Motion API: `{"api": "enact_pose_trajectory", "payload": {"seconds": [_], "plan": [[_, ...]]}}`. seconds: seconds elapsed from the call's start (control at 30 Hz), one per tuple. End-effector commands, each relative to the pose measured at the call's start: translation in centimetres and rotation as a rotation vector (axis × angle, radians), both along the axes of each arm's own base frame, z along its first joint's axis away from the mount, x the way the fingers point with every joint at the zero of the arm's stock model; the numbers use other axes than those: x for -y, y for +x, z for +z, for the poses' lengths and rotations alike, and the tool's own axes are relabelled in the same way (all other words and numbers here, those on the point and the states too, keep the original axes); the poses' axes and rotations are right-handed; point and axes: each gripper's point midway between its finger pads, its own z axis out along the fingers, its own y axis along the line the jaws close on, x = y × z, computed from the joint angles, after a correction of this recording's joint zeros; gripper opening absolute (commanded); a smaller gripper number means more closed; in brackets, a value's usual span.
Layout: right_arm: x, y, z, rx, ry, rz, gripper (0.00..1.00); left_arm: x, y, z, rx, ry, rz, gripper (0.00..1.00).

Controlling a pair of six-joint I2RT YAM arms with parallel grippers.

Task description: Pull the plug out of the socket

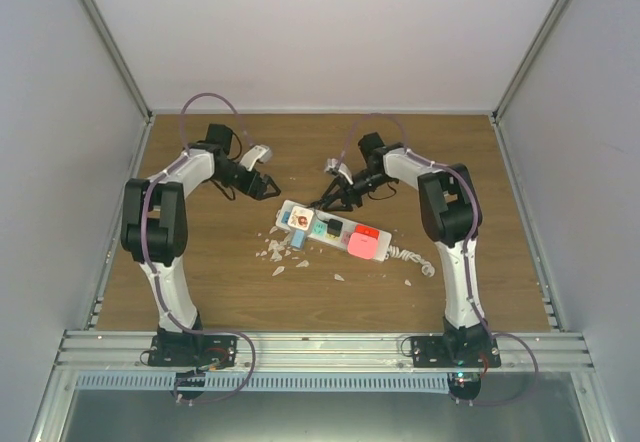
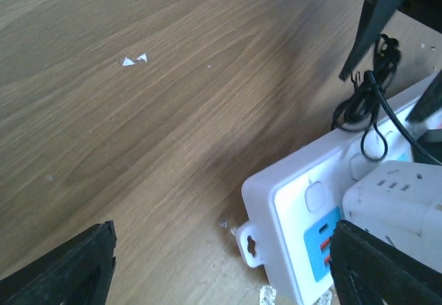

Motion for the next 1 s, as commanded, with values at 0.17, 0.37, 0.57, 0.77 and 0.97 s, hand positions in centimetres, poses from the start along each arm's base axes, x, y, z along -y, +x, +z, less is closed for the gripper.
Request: {"api": "enact_pose_trajectory", "payload": {"seconds": [0.17, 0.37, 0.57, 0.77, 0.97], "plan": [[-1.6, 0.4, -0.8, 0.038, 0.016, 0.003, 0.35, 3.5, 1.0, -0.9, -0.037, -0.067, -0.056, 0.72], [-1.7, 0.9, 0.0, 0.09, 0.011, -0.017, 0.19, 5.1, 0.1, -2.1, -0.063, -0.068, -0.094, 0.66], [-1.5, 0.6, 1.8, 0.209, 0.017, -0.041, 0.01, 6.5, 0.1, -2.6, -0.067, -0.068, -0.113, 0.63], [-1.3, 0.6, 4.5, 0.376, 0.033, -0.094, 0.01, 7.2, -1.7, -3.5, -0.121, -0.068, -0.151, 0.55], [-1.2, 1.0, 5.6, 0.55, -0.008, -0.124, 0.01, 7.4, -3.5, -4.0, -0.145, -0.06, -0.181, 0.43]]}}
